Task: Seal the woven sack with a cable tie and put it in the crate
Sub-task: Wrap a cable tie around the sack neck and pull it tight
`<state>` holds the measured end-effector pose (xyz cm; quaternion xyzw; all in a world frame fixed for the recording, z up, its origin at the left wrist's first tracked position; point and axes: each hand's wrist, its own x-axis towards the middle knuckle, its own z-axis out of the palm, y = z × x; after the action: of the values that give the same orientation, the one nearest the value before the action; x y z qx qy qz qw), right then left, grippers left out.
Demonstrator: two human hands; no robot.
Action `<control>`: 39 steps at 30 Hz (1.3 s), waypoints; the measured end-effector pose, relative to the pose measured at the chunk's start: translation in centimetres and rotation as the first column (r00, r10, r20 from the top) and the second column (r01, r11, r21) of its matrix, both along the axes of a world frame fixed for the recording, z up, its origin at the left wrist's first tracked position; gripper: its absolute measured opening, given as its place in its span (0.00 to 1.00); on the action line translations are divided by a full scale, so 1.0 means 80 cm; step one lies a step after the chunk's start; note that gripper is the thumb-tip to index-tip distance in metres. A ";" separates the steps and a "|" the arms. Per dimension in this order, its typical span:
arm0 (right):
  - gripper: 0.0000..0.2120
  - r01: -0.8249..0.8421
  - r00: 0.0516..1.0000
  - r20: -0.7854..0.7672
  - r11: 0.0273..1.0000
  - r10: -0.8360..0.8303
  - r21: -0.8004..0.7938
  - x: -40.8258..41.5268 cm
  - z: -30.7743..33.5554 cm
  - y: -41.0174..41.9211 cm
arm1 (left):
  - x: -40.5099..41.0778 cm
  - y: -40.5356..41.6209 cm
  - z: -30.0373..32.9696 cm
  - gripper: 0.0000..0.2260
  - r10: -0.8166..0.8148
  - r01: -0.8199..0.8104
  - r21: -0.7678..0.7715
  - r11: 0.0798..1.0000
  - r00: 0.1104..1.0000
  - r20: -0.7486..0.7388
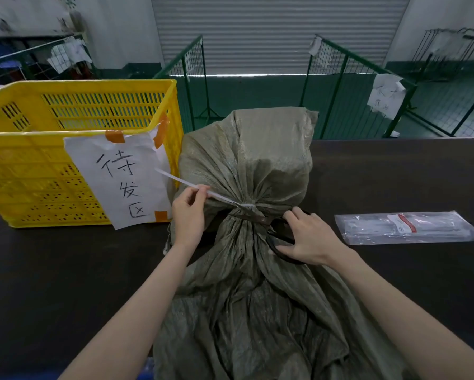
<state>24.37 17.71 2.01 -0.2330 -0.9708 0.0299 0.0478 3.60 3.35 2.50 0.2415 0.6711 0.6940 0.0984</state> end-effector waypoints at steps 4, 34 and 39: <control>0.28 -0.007 1.000 -0.026 0.993 0.011 0.122 -0.012 0.006 0.010 | 0.001 -0.007 0.002 0.11 0.015 -0.015 -0.005 1.000 1.000 -0.024; 0.23 -0.318 0.945 0.240 0.803 0.224 0.503 -0.061 0.014 0.055 | 0.057 -0.028 0.005 0.09 -0.019 0.021 0.033 0.999 0.998 -0.063; 0.24 -0.323 0.942 0.246 0.809 0.227 0.492 -0.061 0.003 0.056 | 0.051 -0.028 0.000 0.08 0.025 -0.026 0.053 0.998 1.000 0.018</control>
<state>19.45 22.22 2.24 -0.0690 -0.9655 -0.2504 0.0192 7.68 1.15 2.47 0.2295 0.6547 0.7147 0.0889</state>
